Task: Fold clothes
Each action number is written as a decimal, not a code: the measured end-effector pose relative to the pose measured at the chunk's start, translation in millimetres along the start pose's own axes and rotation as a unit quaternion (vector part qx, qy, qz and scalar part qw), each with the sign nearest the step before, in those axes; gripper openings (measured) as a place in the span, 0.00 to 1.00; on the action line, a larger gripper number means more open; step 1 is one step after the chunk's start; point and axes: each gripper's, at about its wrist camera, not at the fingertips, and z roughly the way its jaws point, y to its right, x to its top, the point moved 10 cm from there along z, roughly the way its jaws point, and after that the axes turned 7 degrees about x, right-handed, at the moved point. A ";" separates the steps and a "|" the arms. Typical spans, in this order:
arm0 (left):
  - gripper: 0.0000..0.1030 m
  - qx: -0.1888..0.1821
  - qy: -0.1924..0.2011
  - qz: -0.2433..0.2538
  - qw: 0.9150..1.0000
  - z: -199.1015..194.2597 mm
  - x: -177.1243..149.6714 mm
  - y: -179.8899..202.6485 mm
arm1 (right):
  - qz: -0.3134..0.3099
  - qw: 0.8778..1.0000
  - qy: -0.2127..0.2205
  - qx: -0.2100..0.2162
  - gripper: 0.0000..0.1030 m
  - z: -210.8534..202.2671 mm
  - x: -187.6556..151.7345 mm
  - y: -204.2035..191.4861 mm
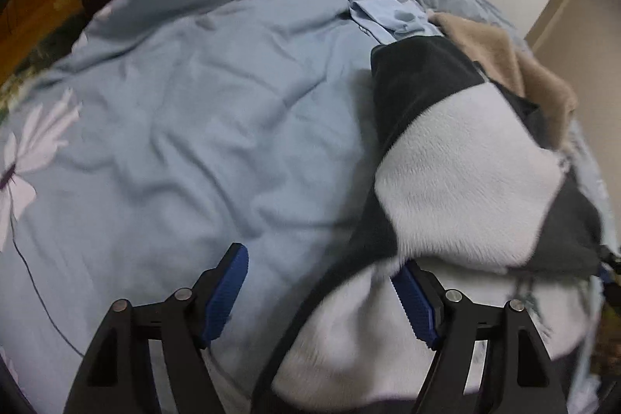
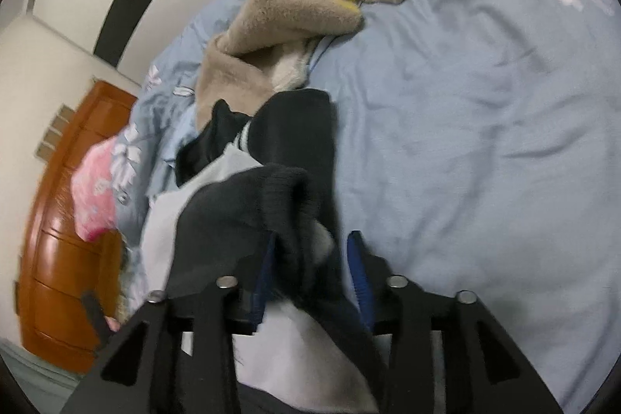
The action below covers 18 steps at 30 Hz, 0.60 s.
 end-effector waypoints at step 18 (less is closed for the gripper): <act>0.75 -0.087 -0.117 -0.029 0.989 -47.8 -131.4 -30.2 | 0.144 0.975 -0.162 0.052 0.42 -64.8 -181.1 66.8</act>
